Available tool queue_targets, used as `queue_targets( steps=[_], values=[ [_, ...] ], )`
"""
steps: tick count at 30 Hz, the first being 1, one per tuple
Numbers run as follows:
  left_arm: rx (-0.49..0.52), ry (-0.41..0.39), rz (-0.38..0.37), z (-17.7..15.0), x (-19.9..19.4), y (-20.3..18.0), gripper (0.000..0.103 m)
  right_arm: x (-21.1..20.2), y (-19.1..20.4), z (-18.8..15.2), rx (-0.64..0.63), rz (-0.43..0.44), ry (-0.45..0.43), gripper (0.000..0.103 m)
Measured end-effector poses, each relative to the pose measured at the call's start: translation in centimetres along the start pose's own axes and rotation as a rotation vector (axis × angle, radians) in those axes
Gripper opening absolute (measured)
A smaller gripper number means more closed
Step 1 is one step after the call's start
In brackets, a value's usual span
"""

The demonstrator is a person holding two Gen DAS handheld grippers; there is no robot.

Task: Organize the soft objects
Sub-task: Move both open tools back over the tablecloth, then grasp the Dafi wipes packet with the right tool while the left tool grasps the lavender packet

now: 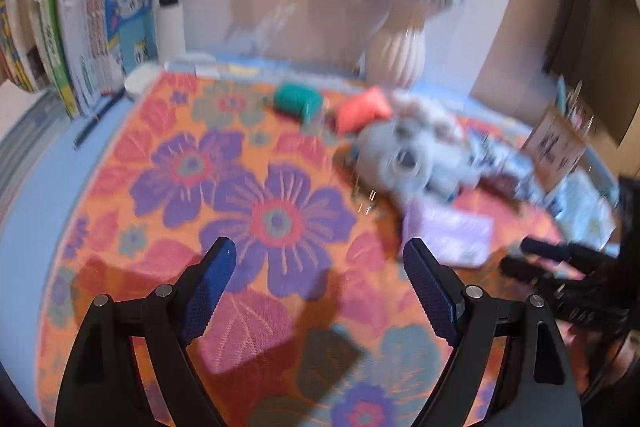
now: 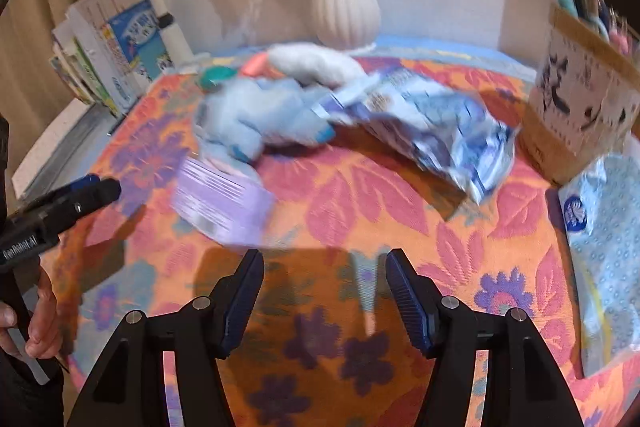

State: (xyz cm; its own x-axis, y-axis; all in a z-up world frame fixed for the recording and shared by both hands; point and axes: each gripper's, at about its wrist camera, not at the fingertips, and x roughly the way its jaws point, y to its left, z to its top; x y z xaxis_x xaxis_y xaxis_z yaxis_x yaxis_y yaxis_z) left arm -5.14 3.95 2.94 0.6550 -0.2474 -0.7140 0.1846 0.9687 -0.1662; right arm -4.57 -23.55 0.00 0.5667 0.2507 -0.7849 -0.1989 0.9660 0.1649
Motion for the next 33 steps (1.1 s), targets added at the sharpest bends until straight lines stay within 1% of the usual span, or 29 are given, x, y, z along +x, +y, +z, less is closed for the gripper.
queue_targets(
  steps=[1,2,3,5,6,9,12,14,16,18,22,24,25,26,27,28,29,30,31,33],
  values=[
    [-0.007,0.012,-0.002,-0.3,0.4,0.2,0.085,-0.3,-0.3,0.1,0.014,0.018,-0.011,0.065],
    [-0.026,0.037,-0.006,-0.7,1.1,0.6,0.085,-0.4,-0.6,0.1,0.025,0.036,-0.023,0.079],
    [-0.045,0.07,-0.012,-0.7,1.6,0.9,0.085,-0.3,-0.7,0.0,0.035,0.033,-0.025,0.091],
    [-0.048,0.054,-0.015,-0.7,1.5,0.9,0.085,-0.1,-0.7,-0.1,0.039,0.014,-0.023,0.092],
    [-0.049,0.061,-0.01,-0.8,1.6,0.9,0.085,-0.1,-0.5,-0.1,0.031,0.013,-0.022,0.094],
    [0.002,0.068,0.036,-1.1,1.9,-0.2,0.091,0.2,-0.1,0.0,0.004,0.005,-0.009,0.099],
    [0.066,0.093,0.078,-1.3,2.3,-1.5,0.096,0.5,0.3,0.1,-0.01,-0.003,-0.002,0.101],
    [0.09,0.106,0.091,-1.4,2.4,-1.9,0.099,0.5,0.2,0.1,-0.006,-0.002,-0.003,0.102],
    [0.102,0.116,0.096,-1.3,2.6,-2.1,0.102,0.4,0.1,0.0,-0.002,-0.003,-0.005,0.102],
    [0.114,0.123,0.102,-1.5,2.7,-2.3,0.102,0.3,0.0,0.0,0.001,-0.01,-0.009,0.101],
    [0.103,0.129,0.093,-1.3,2.3,-2.2,0.102,-1.7,-0.6,0.1,0.037,-0.034,-0.059,0.101],
    [0.064,0.125,0.054,-1.1,1.5,-2.5,0.102,-3.5,-0.6,0.9,-0.004,-0.046,-0.098,0.101],
    [0.045,0.113,0.027,-0.9,1.1,-2.8,0.102,-4.3,-0.5,1.7,-0.043,-0.083,-0.119,0.101],
    [0.016,0.086,-0.023,-0.5,0.3,-3.5,0.102,-4.8,-0.3,2.5,-0.08,-0.131,-0.13,0.103],
    [-0.002,0.068,-0.054,-0.1,0.0,-4.1,0.102,-5.0,-0.3,3.5,-0.118,-0.187,-0.13,0.103],
    [-0.024,0.055,-0.074,0.5,-0.2,-4.9,0.102,-4.8,-0.4,4.6,-0.157,-0.238,-0.115,0.103],
    [-0.049,0.05,-0.08,1.0,-0.1,-5.7,0.102,-4.2,-0.5,5.4,-0.187,-0.268,-0.088,0.103],
    [-0.067,0.05,-0.083,1.3,0.1,-6.2,0.102,-3.5,-0.9,6.3,-0.208,-0.285,-0.058,0.103],
    [-0.088,0.052,-0.091,1.7,0.4,-6.9,0.102,-2.6,-1.4,7.0,-0.219,-0.279,-0.032,0.103],
    [-0.125,0.052,-0.115,2.3,1.3,-8.3,0.102,-1.4,-2.3,8.0,-0.224,-0.239,-0.001,0.103]
  ],
)
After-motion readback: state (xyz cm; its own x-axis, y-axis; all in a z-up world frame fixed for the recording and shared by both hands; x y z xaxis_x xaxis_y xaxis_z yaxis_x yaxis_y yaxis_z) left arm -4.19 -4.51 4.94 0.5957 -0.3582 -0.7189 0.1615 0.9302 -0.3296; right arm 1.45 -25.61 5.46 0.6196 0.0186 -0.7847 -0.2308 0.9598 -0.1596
